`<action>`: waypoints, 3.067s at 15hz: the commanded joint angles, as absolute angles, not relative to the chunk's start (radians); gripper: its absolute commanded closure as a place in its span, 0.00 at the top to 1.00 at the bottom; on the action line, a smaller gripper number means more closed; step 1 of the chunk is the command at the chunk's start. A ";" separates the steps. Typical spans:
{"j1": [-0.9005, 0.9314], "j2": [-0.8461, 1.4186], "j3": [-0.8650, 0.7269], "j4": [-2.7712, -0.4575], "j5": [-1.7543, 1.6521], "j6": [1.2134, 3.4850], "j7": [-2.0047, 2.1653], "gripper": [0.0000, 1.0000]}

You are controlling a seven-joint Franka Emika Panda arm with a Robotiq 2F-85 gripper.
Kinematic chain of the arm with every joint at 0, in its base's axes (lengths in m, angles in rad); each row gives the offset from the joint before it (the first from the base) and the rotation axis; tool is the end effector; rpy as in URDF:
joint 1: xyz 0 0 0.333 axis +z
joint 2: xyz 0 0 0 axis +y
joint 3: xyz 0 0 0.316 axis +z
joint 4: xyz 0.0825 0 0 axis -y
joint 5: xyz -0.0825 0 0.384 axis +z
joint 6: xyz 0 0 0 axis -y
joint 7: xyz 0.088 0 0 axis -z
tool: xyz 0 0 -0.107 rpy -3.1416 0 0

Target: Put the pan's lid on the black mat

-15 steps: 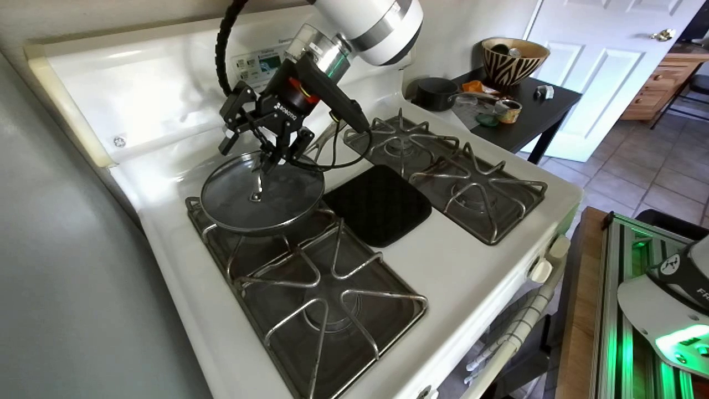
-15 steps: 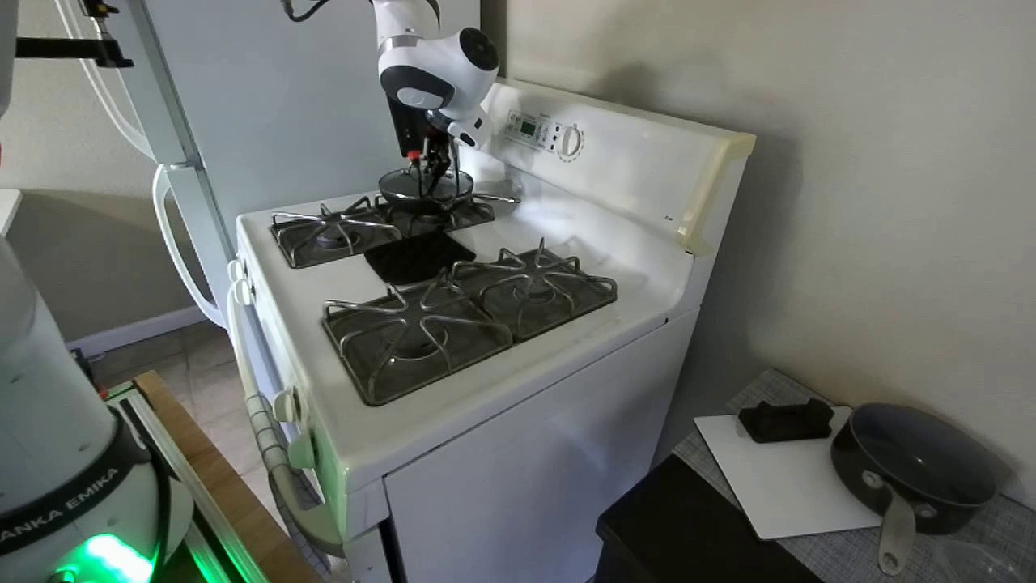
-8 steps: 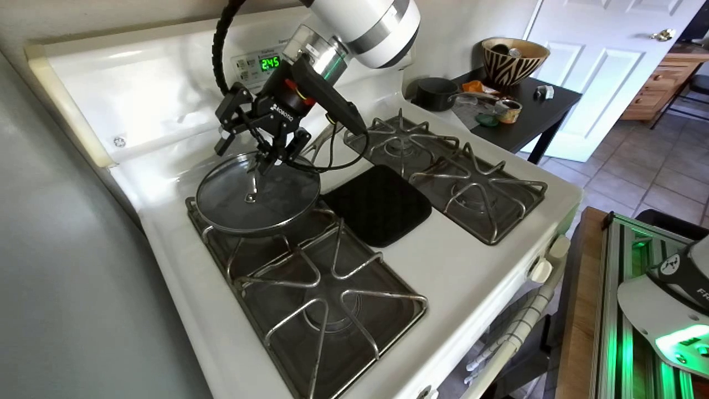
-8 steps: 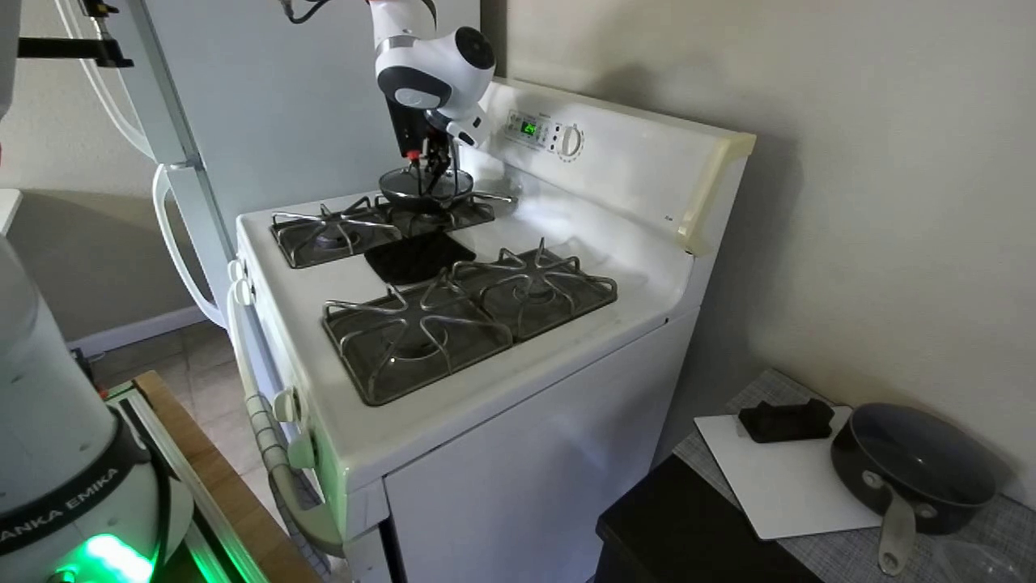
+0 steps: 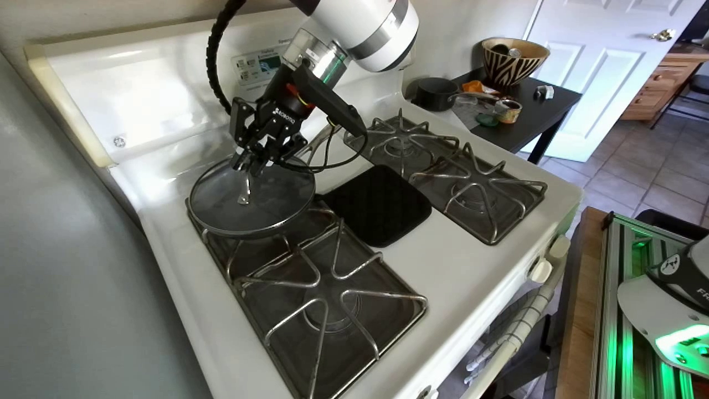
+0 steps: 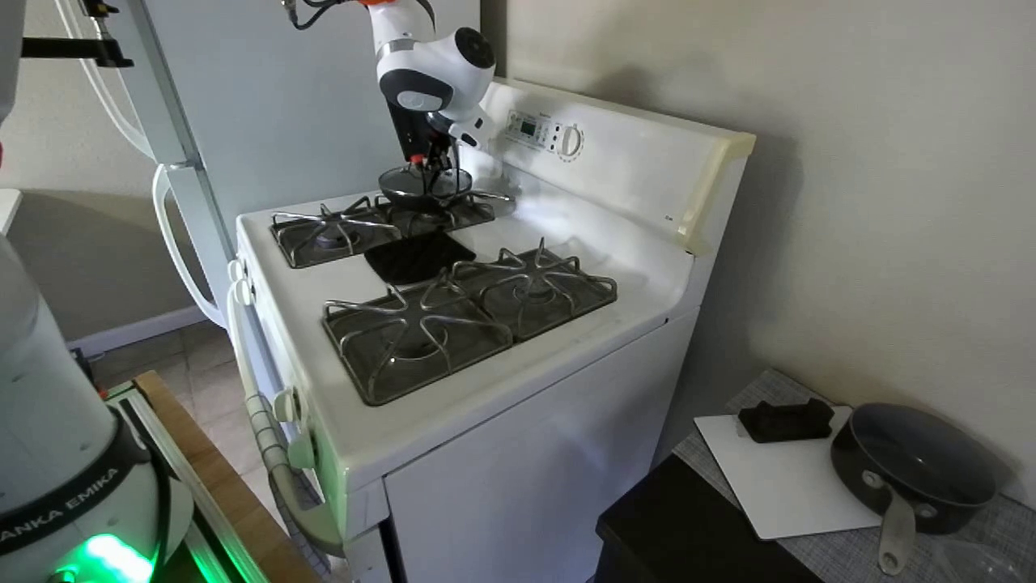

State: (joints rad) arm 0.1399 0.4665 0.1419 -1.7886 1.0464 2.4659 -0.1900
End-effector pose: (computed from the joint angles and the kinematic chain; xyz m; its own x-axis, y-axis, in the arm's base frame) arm 0.6497 0.1772 0.3151 0.9428 -0.3332 0.0028 -0.2308 -0.6591 -0.7158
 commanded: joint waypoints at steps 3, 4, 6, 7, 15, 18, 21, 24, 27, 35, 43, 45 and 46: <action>0.150 0.500 0.146 -1.772 0.992 2.515 -0.170 0.16; 0.150 0.501 0.147 -1.771 0.988 2.519 -0.170 0.17; 0.149 0.501 0.149 -1.770 0.977 2.521 -0.167 0.17; 0.148 0.501 0.150 -1.770 0.974 2.522 -0.167 0.18; 0.147 0.502 0.152 -1.765 0.949 2.517 -0.146 0.01; 0.144 0.508 0.152 -1.764 0.941 2.512 -0.143 0.36; 0.141 0.512 0.156 -1.758 0.940 2.503 -0.138 0.11; 0.139 0.513 0.156 -1.757 0.934 2.502 -0.136 0.00; 0.140 0.520 0.154 -1.748 0.926 2.500 -0.125 0.01; 0.123 0.535 0.158 -1.730 0.928 2.440 -0.105 0.01; 0.092 0.573 0.157 -1.665 0.945 2.295 -0.083 0.45; 0.092 0.580 0.155 -1.649 0.945 2.274 -0.074 0.60; 0.094 0.581 0.154 -1.644 0.945 2.270 -0.069 0.67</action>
State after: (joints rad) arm 0.1004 0.5397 0.1554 -1.6637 0.9584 2.3063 -0.0894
